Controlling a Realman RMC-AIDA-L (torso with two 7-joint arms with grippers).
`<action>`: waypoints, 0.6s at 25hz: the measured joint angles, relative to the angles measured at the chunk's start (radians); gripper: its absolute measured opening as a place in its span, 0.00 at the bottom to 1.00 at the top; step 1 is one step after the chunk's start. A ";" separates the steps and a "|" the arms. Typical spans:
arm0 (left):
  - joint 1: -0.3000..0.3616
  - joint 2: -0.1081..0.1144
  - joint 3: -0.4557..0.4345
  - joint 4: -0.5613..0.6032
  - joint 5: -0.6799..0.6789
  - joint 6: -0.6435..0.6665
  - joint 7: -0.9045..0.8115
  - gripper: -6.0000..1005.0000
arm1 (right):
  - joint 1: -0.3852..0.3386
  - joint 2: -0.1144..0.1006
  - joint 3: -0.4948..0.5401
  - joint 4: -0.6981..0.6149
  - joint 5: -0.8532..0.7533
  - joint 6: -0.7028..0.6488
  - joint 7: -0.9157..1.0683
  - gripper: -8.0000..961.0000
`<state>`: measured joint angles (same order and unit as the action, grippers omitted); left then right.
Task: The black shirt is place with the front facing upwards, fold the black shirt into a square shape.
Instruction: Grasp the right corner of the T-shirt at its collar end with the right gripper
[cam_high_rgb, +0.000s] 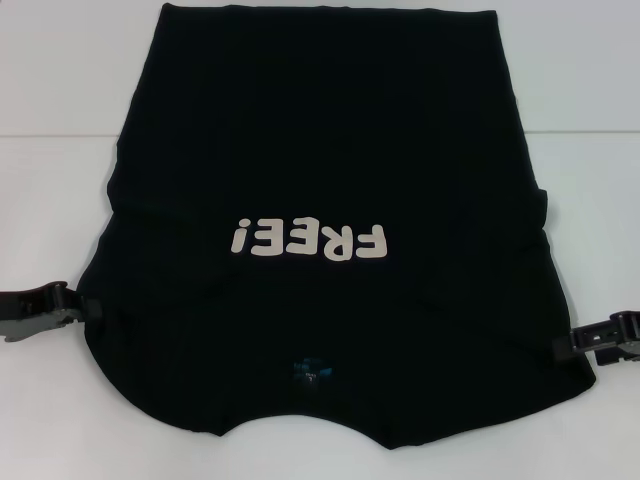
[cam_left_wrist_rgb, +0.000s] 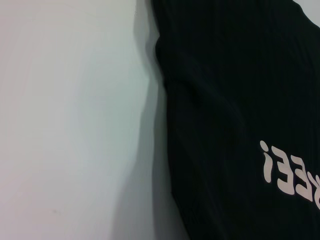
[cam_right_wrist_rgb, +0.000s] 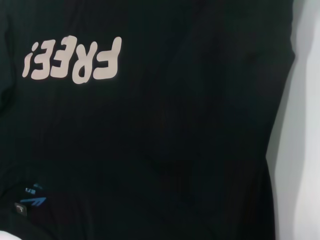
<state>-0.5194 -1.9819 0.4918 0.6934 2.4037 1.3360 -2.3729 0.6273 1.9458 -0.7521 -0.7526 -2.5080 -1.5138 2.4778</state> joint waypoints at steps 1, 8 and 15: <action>0.000 0.000 0.000 0.000 0.000 0.000 0.000 0.02 | 0.002 0.000 -0.002 0.004 0.000 0.003 0.000 0.91; -0.003 0.000 -0.001 0.000 0.000 -0.001 0.000 0.02 | 0.016 0.003 -0.009 0.026 -0.021 0.026 0.000 0.91; -0.004 0.000 -0.001 0.000 0.000 -0.005 0.000 0.02 | 0.028 0.008 -0.009 0.032 -0.025 0.030 0.001 0.91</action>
<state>-0.5231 -1.9819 0.4909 0.6933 2.4037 1.3312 -2.3731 0.6552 1.9534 -0.7612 -0.7209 -2.5327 -1.4834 2.4786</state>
